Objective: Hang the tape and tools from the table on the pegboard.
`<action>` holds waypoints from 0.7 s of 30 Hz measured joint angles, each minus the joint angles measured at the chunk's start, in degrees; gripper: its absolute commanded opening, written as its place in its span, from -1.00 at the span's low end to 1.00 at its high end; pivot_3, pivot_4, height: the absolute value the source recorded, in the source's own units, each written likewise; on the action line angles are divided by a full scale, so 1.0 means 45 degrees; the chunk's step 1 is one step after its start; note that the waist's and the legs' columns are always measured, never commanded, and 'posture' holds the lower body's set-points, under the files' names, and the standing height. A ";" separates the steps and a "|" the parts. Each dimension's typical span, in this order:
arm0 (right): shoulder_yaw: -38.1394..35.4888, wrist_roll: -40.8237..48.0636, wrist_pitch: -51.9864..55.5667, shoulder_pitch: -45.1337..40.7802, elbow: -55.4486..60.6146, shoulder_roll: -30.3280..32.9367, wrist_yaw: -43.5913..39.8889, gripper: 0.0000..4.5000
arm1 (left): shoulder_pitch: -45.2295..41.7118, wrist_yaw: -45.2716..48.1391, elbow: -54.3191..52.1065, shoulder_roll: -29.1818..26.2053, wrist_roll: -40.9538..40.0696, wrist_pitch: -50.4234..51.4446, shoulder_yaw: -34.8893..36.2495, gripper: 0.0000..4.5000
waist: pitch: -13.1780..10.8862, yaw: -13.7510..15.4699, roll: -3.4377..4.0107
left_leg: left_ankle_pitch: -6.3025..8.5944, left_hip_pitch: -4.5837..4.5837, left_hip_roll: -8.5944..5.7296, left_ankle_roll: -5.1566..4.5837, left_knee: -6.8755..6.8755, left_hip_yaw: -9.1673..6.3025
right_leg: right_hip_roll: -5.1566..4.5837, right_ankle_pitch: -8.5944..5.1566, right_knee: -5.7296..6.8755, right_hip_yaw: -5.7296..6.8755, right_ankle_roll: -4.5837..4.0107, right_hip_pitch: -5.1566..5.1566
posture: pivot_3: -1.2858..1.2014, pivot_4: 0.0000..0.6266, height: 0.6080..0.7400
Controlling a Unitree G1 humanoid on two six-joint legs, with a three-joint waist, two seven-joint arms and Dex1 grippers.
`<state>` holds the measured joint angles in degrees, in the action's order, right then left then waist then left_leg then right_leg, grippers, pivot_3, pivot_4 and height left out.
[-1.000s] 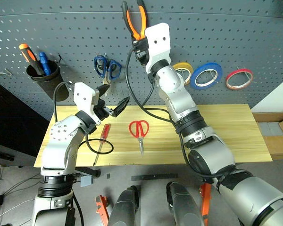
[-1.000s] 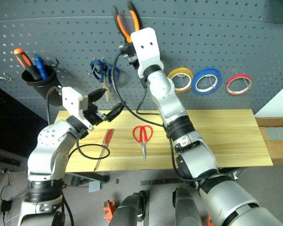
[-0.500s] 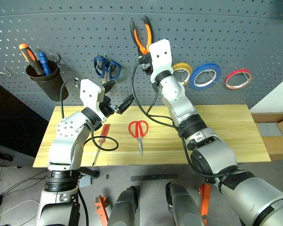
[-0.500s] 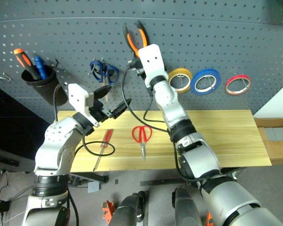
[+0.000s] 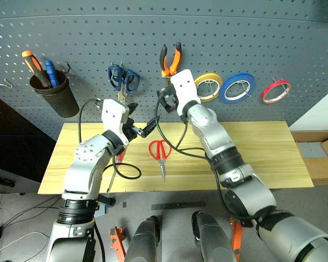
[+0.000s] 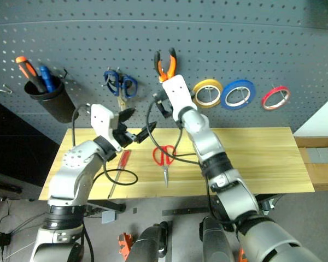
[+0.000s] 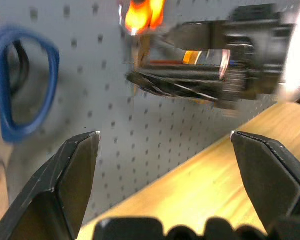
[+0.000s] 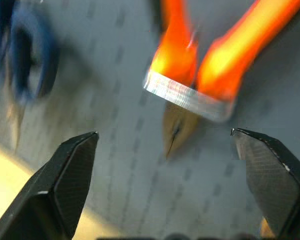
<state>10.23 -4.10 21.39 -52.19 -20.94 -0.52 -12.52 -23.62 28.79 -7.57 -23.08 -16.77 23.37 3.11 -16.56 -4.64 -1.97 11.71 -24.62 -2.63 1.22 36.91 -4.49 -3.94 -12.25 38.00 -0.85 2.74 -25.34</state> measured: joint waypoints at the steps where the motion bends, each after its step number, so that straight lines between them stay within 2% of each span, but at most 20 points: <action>1: 0.0333 0.0131 0.1127 0.0630 0.1227 0.0276 -0.0568 0.98 | 0.0155 -0.0195 0.0001 0.0001 0.0162 0.0474 -0.0201 1.00 | 0.0000 -0.0008 0.0001 | 0.0001 0.0000 -0.0001 -0.0001 0.0004 0.0004 | 0.0000 0.0000 0.0000 -0.0003 0.0000 0.0001 | -0.04 -0.25 1.00; 4: 0.0922 0.0748 0.3805 0.1886 0.4203 0.1024 -0.1952 0.98 | 0.0525 -0.0737 -0.0030 0.0220 0.0366 0.1871 -0.0645 1.00 | 0.0000 -0.0020 0.0001 | 0.0001 0.0001 0.0002 -0.0001 0.0011 0.0001 | 0.0001 -0.0001 0.0004 0.0000 0.0002 0.0001 | -0.05 -0.23 1.00; 9: 0.1140 0.2363 0.7105 0.2968 0.8024 0.2158 -0.3572 0.98 | 0.0979 -0.2363 -0.0269 0.1412 0.0325 0.4504 -0.0668 1.00 | 0.0003 -0.0061 -0.0005 | 0.0001 0.0008 0.0022 -0.0001 0.0021 0.0002 | 0.0021 -0.0002 0.0006 0.0004 0.0004 0.0009 | -0.06 -0.21 1.00; 14: 0.1124 0.3097 0.8735 0.3642 0.9389 0.2963 -0.3826 0.98 | 0.1114 -0.4102 -0.0056 0.2481 0.0907 0.6487 -0.0882 1.00 | 0.0007 -0.0034 -0.0009 | 0.0000 0.0015 0.0029 0.0000 0.0027 0.0003 | 0.0033 -0.0003 -0.0001 0.0002 0.0004 0.0020 | -0.06 -0.21 1.00; 21: 0.1391 0.3908 0.9739 0.3978 1.0236 0.3365 -0.3922 0.98 | 0.0357 -0.5680 0.2092 0.3612 0.2027 0.7048 -0.1551 1.00 | 0.0014 -0.0022 -0.0020 | 0.0000 0.0014 0.0030 0.0001 0.0029 0.0005 | 0.0033 -0.0003 -0.0004 0.0005 0.0004 0.0025 | -0.07 -0.20 1.00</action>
<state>16.49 13.48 65.22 -34.28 25.12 14.62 -30.17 -22.02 3.23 1.85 -6.83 -7.65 55.09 -3.88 -16.50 -4.74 -2.06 11.71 -24.55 -2.49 1.23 37.04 -4.47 -3.79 -12.26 37.98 -0.83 2.76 -25.23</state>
